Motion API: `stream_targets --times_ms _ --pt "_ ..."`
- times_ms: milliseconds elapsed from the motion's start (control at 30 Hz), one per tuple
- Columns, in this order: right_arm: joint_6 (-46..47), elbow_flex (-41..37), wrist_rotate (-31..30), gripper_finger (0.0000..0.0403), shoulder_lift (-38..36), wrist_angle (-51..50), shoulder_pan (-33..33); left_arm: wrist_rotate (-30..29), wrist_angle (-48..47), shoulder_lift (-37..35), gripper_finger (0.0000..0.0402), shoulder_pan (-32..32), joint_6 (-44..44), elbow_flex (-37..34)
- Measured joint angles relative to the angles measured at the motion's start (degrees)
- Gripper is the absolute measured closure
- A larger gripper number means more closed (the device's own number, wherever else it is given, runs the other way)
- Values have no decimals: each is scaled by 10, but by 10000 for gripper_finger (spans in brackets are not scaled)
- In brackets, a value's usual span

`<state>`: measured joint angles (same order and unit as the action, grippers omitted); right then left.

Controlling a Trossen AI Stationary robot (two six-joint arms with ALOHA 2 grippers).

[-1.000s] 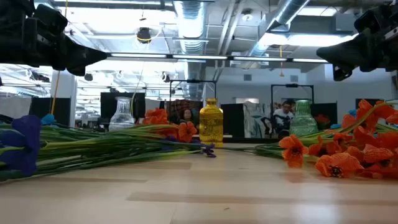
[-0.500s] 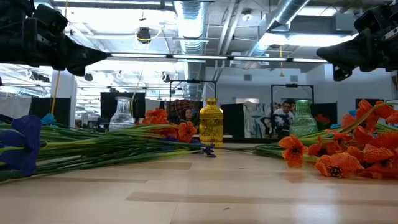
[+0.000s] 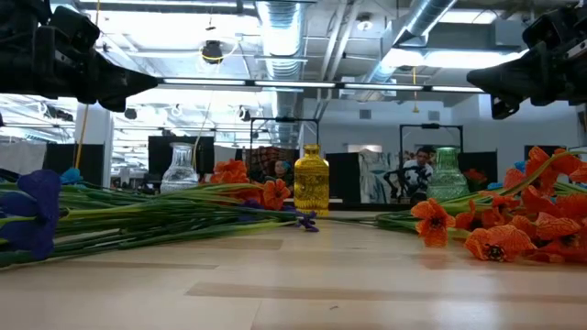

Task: Sort flowers into vase by color

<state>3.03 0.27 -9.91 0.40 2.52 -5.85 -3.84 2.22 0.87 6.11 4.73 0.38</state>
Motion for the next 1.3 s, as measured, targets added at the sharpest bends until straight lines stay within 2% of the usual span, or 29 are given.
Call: stream_targets --times_ms 1033,1167,1300 --pt "0 0 0 371 0 0 0 0 0 0 401 0 -3 0" --pt "0 0 0 371 0 0 0 -23 5 0 397 0 -57 0" --pt "0 0 0 371 0 0 0 -67 12 0 367 0 -121 0"
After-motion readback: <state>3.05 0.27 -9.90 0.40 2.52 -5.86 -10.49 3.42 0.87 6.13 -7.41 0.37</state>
